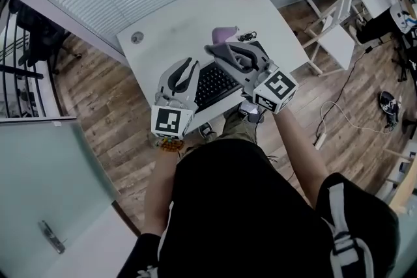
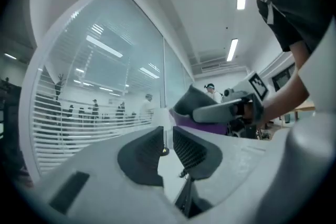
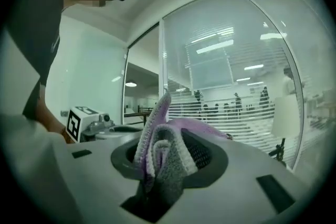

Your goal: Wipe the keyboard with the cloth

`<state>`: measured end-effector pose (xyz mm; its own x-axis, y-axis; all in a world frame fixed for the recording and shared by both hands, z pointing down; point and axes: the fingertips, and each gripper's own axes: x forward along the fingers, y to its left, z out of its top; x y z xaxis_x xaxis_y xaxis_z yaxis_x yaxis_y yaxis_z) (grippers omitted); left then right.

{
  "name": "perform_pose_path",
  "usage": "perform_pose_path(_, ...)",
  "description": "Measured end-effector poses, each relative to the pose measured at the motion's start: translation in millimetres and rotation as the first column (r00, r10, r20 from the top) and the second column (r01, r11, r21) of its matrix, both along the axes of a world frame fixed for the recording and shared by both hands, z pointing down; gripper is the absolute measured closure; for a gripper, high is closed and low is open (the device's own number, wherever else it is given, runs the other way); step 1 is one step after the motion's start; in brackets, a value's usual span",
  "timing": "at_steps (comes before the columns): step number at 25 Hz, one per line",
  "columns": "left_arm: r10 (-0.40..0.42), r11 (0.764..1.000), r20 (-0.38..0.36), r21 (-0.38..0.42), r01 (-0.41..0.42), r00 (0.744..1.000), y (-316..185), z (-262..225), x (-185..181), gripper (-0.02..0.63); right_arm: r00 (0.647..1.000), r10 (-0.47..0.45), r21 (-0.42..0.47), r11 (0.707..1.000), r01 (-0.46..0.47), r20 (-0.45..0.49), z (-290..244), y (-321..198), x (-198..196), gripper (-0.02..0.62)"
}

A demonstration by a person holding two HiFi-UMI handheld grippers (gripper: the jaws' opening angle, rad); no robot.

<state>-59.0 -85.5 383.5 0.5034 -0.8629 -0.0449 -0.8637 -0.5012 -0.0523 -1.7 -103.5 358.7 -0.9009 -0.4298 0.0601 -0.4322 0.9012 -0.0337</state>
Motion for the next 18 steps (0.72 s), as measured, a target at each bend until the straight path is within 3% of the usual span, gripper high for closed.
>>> perform_pose_path(5,-0.091,0.995,-0.031,0.034,0.092,0.995,-3.4,-1.7,-8.2,0.554,0.982,0.014,0.163,0.987,0.017,-0.186,20.5,19.0,-13.0,0.474)
perform_pose_path(18,-0.099,0.995,0.011,-0.006,0.099,0.995,-8.2,20.2,-2.3,0.560,0.982,0.037,0.103,0.994,-0.019,-0.183,37.1,8.2,-2.1,0.474)
